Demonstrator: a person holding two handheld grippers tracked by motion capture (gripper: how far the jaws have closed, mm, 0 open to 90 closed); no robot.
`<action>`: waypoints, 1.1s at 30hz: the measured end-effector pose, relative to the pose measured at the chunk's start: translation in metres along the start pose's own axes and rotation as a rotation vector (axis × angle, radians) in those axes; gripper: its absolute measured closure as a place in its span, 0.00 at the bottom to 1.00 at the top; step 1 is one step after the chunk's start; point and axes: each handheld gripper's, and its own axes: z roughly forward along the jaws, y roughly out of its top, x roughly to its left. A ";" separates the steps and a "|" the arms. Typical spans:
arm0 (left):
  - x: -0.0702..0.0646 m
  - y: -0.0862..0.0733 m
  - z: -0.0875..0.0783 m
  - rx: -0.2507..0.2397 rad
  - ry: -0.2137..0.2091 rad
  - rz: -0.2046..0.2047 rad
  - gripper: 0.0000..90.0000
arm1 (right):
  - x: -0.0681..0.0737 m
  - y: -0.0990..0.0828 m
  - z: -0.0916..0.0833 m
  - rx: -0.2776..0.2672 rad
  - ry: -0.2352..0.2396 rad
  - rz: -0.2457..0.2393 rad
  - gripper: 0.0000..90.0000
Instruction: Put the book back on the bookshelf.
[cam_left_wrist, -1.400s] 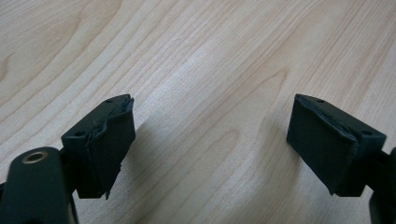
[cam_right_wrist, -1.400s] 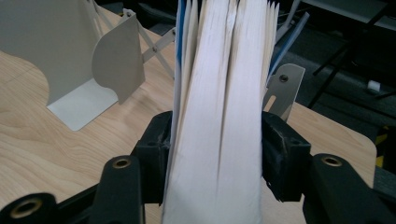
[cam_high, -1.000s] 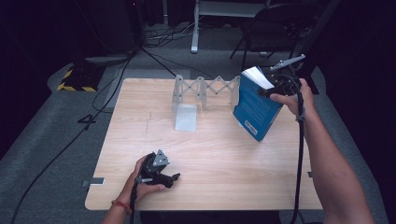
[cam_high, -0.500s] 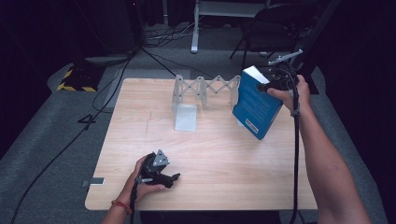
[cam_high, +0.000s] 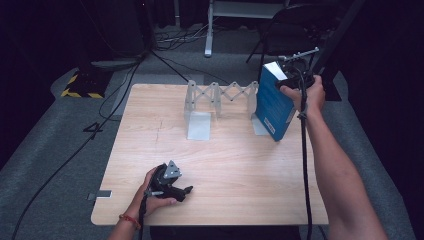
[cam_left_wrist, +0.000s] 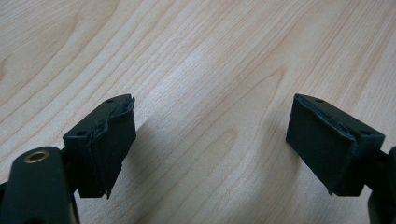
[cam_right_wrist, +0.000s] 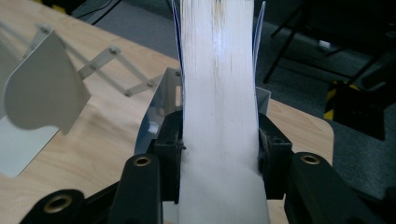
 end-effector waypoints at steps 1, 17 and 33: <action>0.000 0.000 0.000 -0.001 0.000 0.000 0.18 | 0.000 0.001 0.001 0.000 -0.009 0.010 0.67; 0.000 -0.001 -0.001 0.000 -0.008 0.013 0.18 | -0.008 -0.006 0.010 0.012 0.005 0.062 0.66; 0.000 -0.001 -0.001 0.000 -0.007 0.015 0.18 | -0.019 -0.016 -0.010 -0.004 0.035 0.025 0.57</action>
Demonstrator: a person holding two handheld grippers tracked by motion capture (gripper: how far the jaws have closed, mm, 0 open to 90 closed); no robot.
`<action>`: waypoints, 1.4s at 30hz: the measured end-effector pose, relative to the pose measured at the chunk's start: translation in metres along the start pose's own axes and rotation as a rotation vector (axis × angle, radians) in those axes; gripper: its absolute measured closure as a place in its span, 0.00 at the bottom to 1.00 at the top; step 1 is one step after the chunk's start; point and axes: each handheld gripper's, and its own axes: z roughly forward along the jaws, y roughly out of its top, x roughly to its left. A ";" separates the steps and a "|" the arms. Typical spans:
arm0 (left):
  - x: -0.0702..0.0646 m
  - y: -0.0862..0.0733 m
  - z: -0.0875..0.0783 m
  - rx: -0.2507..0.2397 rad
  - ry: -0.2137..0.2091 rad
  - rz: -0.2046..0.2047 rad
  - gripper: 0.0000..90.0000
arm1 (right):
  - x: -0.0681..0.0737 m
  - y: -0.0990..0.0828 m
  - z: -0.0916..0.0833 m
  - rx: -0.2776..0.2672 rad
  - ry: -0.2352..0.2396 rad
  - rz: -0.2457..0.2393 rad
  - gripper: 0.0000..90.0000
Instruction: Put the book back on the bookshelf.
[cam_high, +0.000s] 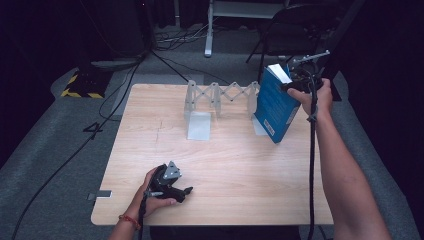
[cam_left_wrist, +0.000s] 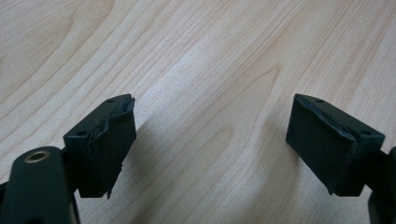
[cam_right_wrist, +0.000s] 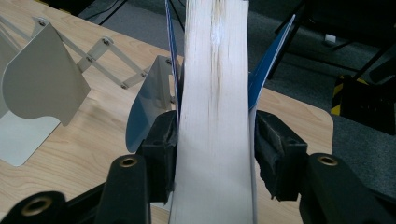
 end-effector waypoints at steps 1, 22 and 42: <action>0.000 0.000 0.000 0.000 0.000 0.000 0.18 | 0.000 -0.001 -0.002 -0.004 0.000 -0.001 0.57; 0.000 0.000 0.000 0.000 -0.002 -0.002 0.18 | -0.007 -0.027 -0.020 -0.018 0.053 -0.090 0.42; 0.000 0.000 0.000 0.000 -0.003 -0.003 0.18 | -0.015 -0.064 -0.037 -0.074 0.086 -0.160 0.34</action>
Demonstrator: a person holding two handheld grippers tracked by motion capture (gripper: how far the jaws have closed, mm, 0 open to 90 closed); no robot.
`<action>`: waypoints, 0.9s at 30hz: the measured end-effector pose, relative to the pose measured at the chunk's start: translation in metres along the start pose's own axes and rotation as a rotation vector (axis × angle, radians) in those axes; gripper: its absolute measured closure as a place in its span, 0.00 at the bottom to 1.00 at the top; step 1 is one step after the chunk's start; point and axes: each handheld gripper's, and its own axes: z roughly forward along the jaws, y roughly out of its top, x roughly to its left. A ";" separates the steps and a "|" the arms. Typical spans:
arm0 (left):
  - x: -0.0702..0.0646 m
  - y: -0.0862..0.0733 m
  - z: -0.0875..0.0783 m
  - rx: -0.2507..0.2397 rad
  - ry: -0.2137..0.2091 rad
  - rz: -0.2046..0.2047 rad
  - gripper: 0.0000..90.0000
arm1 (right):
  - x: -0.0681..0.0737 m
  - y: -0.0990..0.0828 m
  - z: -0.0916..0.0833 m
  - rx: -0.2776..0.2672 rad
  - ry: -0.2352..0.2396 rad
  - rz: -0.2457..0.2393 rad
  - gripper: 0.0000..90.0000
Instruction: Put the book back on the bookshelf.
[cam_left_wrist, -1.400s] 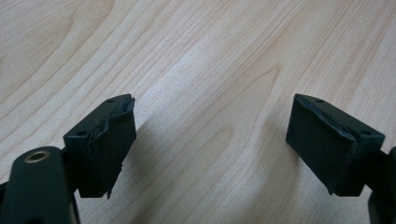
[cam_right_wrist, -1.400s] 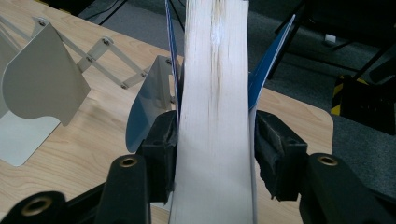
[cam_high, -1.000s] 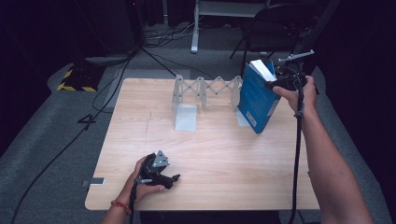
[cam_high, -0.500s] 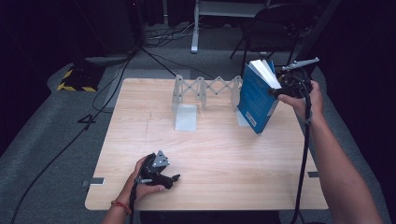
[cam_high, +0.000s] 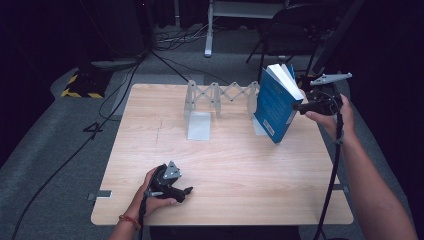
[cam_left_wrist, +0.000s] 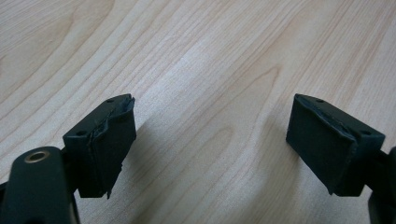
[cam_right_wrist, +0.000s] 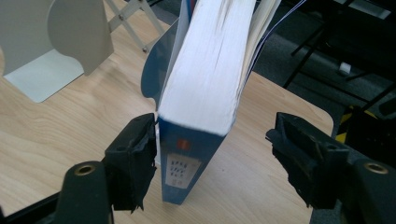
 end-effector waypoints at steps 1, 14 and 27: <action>0.000 0.000 0.000 0.000 0.000 0.001 0.18 | 0.000 -0.002 -0.001 -0.004 0.007 -0.002 0.34; 0.000 0.000 0.000 0.000 0.002 0.002 0.18 | 0.007 -0.039 -0.011 -0.030 0.034 -0.061 0.33; 0.000 0.000 0.000 0.000 0.004 0.003 0.18 | 0.014 -0.077 -0.012 -0.062 0.083 -0.081 0.33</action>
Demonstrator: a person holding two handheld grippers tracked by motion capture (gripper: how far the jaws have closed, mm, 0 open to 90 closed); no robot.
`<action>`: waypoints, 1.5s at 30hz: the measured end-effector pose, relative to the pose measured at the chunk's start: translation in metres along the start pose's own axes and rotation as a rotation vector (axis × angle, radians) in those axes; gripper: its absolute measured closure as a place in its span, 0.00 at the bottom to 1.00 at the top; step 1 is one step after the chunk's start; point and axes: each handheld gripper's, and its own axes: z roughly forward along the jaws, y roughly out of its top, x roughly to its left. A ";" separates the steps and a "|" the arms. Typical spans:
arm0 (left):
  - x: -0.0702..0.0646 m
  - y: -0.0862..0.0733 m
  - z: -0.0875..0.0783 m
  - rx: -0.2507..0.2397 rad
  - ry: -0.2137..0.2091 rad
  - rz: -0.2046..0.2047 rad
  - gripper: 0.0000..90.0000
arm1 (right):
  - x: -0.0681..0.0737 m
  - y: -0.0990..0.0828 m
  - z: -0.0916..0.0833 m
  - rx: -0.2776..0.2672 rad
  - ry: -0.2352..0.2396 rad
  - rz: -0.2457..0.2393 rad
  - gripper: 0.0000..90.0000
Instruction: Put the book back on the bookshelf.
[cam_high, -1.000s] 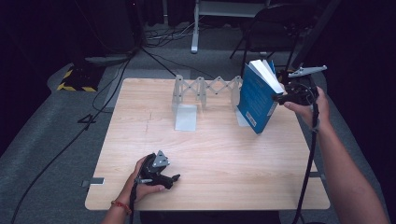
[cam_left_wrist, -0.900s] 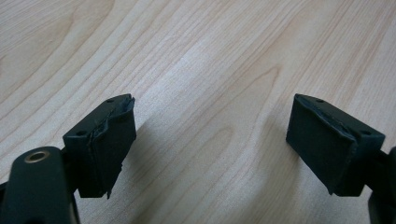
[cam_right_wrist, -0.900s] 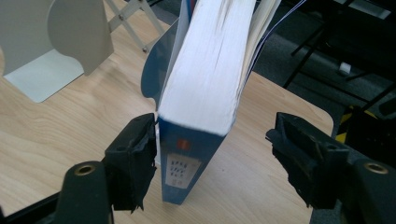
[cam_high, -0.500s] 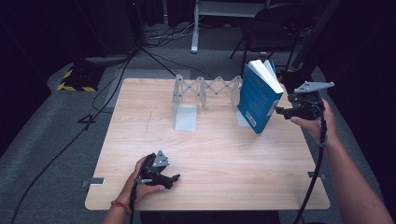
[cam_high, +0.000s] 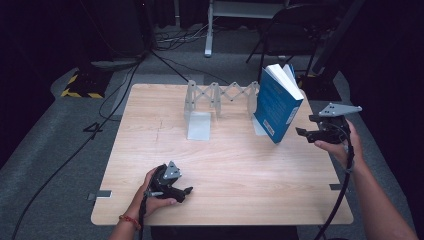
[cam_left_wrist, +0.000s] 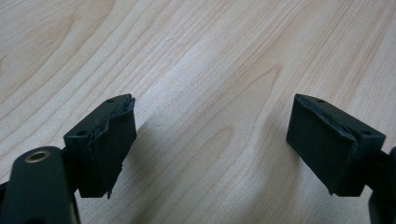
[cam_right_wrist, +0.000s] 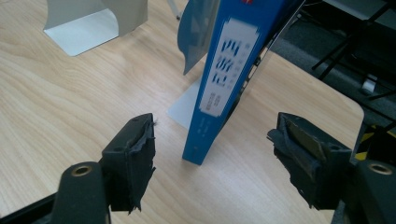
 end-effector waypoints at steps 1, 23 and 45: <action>0.000 0.000 0.000 0.000 0.001 0.001 0.18 | 0.001 -0.003 0.000 0.003 0.001 -0.003 0.33; 0.000 0.000 0.000 0.000 0.001 0.000 0.18 | 0.027 -0.078 0.011 0.020 0.058 -0.062 0.33; 0.000 0.000 0.000 0.000 -0.001 -0.001 0.18 | 0.046 -0.162 0.025 0.063 0.172 -0.062 0.33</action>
